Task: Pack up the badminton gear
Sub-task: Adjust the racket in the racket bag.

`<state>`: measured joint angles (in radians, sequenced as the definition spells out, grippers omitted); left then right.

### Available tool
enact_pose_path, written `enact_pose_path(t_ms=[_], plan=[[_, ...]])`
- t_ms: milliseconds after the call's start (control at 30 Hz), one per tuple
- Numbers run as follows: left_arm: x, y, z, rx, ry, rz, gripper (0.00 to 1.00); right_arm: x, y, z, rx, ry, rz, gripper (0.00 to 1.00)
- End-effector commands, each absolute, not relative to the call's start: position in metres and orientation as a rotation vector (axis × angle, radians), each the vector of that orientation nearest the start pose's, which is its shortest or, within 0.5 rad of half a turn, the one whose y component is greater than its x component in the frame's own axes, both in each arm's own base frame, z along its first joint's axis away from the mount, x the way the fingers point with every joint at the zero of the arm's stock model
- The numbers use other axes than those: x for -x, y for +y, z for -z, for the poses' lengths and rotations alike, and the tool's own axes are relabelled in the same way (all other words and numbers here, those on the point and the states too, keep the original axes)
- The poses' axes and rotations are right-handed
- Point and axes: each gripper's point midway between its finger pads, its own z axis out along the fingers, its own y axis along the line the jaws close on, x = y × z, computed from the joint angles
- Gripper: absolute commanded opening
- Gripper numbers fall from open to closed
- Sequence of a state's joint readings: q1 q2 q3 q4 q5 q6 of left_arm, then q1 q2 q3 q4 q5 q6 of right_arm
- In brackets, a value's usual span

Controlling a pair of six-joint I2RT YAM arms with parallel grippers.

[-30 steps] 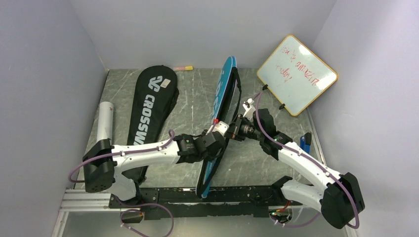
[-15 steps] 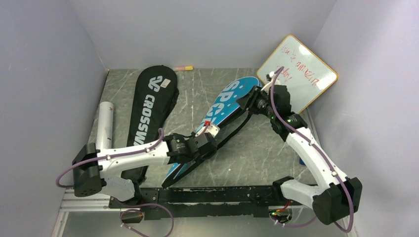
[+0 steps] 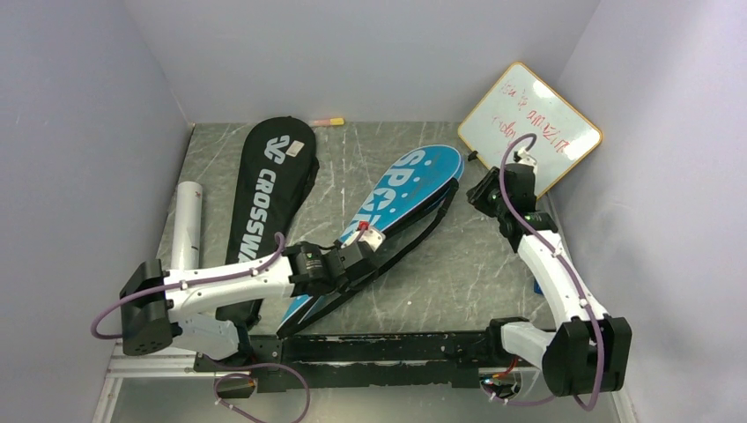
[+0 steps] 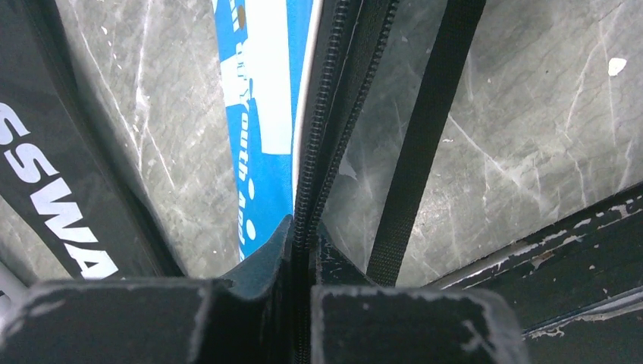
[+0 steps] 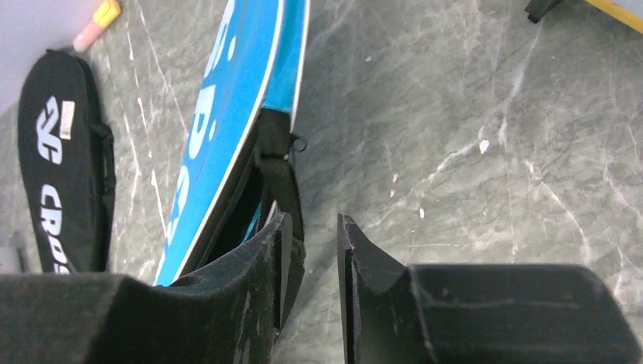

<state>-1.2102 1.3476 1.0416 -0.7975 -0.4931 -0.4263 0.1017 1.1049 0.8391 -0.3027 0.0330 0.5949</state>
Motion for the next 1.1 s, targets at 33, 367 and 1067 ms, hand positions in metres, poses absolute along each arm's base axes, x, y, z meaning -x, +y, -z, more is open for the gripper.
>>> enact_pose_path(t_ms=[33, 367, 1067], plan=[[-0.164, -0.248, -0.147, -0.755, 2.289, 0.127, 0.05, -0.36, 0.045, -0.178, -0.608, 2.043, -0.539, 0.3], [-0.15, -0.259, -0.155, -0.748, 2.29, 0.362, 0.05, -0.37, 0.06, -0.179, -0.576, 1.849, -1.161, 0.29], [-0.139, -0.275, -0.167, -0.77, 2.264, 0.548, 0.05, -0.389, 0.095, -0.202, -0.405, 1.777, -1.342, 0.26]])
